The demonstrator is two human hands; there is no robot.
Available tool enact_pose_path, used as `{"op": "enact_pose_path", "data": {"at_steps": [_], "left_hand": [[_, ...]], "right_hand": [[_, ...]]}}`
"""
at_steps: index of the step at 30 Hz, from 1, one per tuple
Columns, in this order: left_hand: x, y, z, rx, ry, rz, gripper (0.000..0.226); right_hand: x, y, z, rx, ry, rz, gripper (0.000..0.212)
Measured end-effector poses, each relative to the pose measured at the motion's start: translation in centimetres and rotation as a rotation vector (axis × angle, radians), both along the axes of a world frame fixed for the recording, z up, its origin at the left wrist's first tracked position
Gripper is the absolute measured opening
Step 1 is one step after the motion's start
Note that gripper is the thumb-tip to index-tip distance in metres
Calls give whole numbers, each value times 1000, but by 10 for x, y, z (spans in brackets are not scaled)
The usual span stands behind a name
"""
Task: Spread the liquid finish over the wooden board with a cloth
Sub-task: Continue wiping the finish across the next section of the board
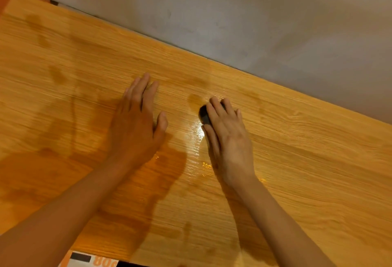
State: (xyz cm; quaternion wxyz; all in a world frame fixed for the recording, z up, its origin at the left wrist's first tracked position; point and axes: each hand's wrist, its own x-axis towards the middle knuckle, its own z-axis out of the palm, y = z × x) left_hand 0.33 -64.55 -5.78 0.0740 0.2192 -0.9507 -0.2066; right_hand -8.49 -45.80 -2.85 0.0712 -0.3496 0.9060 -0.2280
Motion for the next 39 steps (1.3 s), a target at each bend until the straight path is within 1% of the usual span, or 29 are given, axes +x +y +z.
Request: {"op": "enact_pose_path", "data": {"at_steps": [1, 2, 3, 5, 7, 9, 12, 13, 15, 17, 20, 22, 24, 27, 29, 31, 33, 35, 37, 39], "left_hand": [[0, 0, 1, 2, 2, -1, 66], [0, -1, 1, 1, 2, -2, 66], [-1, -2, 1, -2, -1, -2, 65], [0, -3, 1, -12, -7, -6, 65], [1, -3, 0, -15, -21, -8, 66], [2, -2, 1, -12, -44, -5, 66], [1, -2, 2, -13, -49, 2, 66], [0, -2, 2, -12, -41, 1, 66], [0, -2, 1, -12, -31, -2, 66], [0, -3, 1, -18, -24, -11, 66], [1, -3, -1, -34, -5, -27, 64], [2, -4, -1, -41, 3, -31, 63], [3, -4, -2, -47, 3, -37, 63], [3, -4, -2, -46, 4, -42, 63], [2, -4, -1, -42, 0, -41, 63], [0, -4, 0, -36, -1, -32, 64], [-1, -5, 1, -33, 4, -31, 64], [0, -4, 0, -43, 8, -35, 64], [1, -5, -3, -56, 13, -42, 64], [2, -4, -4, -70, 21, -41, 63]], "right_hand": [[-13, -1, 0, 24, 13, 26, 43], [-31, -7, -1, 18, 36, 6, 43], [-53, -19, -4, 3, 43, -60, 42], [-92, -43, -7, -34, -8, -250, 42], [-94, -54, -12, -61, -35, -362, 43], [-54, -43, -12, -59, 10, -335, 43], [28, -7, -8, -1, 33, -151, 44], [40, 2, -7, 22, 39, -85, 45], [25, 6, -5, 70, 26, -9, 45], [-15, -8, -2, 82, 49, -70, 43], [-80, -31, -7, 16, 45, -317, 43], [-79, -34, -12, -1, 38, -389, 44], [-40, -22, -11, 2, 64, -358, 43], [27, 12, -8, 45, 62, -164, 45], [20, 22, -7, 60, 37, -84, 45], [-22, 11, -5, 64, 43, -150, 43], [-73, -4, -6, 54, 60, -307, 43], [-97, -8, -9, 25, 22, -402, 44], [-69, -1, -9, -25, 3, -435, 44], [-11, 17, -4, -32, 3, -392, 44]]}}
